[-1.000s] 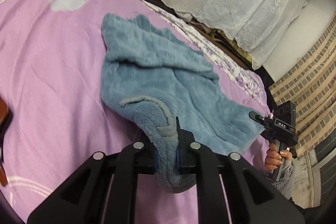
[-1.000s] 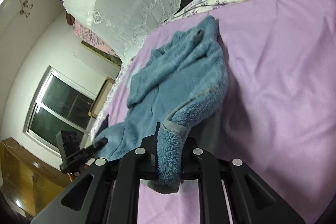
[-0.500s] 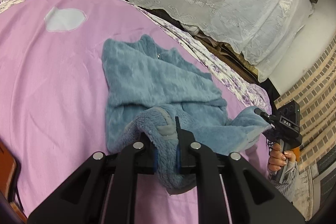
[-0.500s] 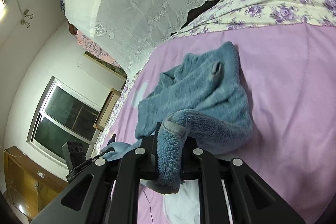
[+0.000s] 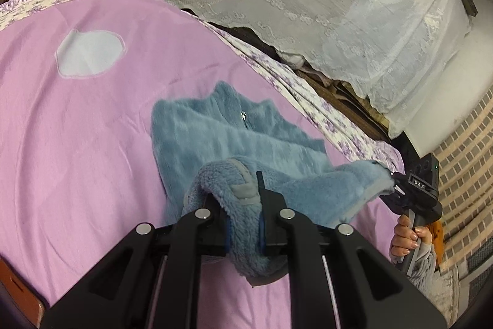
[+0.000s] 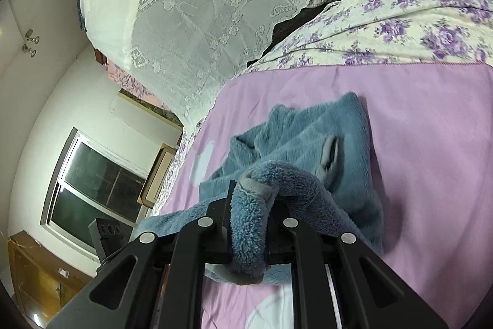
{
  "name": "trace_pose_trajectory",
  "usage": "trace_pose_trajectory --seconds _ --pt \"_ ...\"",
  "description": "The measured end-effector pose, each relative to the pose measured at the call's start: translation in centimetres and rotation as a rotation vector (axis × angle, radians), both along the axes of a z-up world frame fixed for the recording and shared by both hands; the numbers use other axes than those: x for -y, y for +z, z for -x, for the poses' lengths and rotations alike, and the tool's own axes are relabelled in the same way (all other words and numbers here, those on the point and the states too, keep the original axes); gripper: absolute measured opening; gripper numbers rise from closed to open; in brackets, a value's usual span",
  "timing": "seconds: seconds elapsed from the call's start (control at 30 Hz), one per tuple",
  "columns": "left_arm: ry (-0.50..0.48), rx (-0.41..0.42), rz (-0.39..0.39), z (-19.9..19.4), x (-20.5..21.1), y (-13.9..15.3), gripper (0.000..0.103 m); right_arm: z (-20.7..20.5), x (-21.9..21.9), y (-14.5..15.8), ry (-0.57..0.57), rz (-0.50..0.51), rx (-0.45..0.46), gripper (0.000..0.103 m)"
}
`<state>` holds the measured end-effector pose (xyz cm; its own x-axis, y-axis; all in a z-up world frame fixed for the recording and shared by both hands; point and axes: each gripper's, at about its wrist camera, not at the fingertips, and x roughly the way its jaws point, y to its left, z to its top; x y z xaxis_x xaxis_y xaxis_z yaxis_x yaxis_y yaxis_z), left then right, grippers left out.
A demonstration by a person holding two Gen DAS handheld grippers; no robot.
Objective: Fold small clothes
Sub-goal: 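Lift the held hem with both grippers and fold it over toward the collar, then open both grippers to release the hem onto the folded jacket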
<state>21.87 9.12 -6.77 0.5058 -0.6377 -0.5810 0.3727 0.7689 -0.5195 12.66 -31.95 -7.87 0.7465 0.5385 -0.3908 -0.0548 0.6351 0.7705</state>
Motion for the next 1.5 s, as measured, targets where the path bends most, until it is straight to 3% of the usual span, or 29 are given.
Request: trace_pose_trajectory --seconds 0.47,0.7,0.8,0.93,0.97,1.0,1.07,1.13,1.17,1.2,1.37,1.5 --pt "0.063 -0.096 0.003 -7.7 0.7 -2.1 0.011 -7.7 0.7 -1.8 -0.049 -0.018 -0.043 0.013" --pt "0.086 -0.214 0.029 -11.6 0.8 -6.1 0.017 -10.5 2.1 -6.2 -0.088 -0.076 -0.129 0.015" --pt "0.072 -0.218 0.053 -11.8 0.6 -6.6 0.018 -11.0 2.7 -7.9 -0.072 -0.135 -0.143 0.016" --pt "0.059 -0.188 0.077 -11.2 0.4 -5.7 0.021 -10.7 2.8 -7.5 -0.052 -0.151 -0.116 0.026" --pt "0.058 -0.177 0.092 -10.9 0.1 -5.4 0.025 -10.5 2.8 -7.2 -0.048 -0.158 -0.103 0.035" --pt "0.059 -0.15 0.116 -10.4 -0.3 -4.7 0.032 -10.0 2.8 -6.5 -0.046 -0.164 -0.078 0.044" --pt "0.063 -0.101 0.14 -9.6 -1.0 -3.8 0.046 -8.9 3.0 -4.7 -0.044 -0.154 -0.012 0.051" --pt "0.077 -0.053 0.16 -8.8 -1.7 -2.8 0.062 -8.2 3.0 -3.3 -0.036 -0.142 0.034 0.052" --pt "0.108 -0.024 0.144 -8.4 -2.0 -2.4 0.075 -7.7 3.0 -2.7 -0.041 -0.128 0.053 0.052" --pt "0.152 0.02 0.104 -7.8 -2.2 -1.8 0.079 -7.3 2.8 -2.0 -0.048 -0.103 0.07 0.052" --pt "0.156 0.097 0.016 -6.3 -2.0 -0.9 0.079 -6.6 0.2 0.0 -0.033 0.101 0.111 0.045" --pt "0.1 0.149 -0.07 -5.5 0.3 -0.6 0.079 -6.6 -2.4 0.0 0.008 0.247 0.118 0.042"
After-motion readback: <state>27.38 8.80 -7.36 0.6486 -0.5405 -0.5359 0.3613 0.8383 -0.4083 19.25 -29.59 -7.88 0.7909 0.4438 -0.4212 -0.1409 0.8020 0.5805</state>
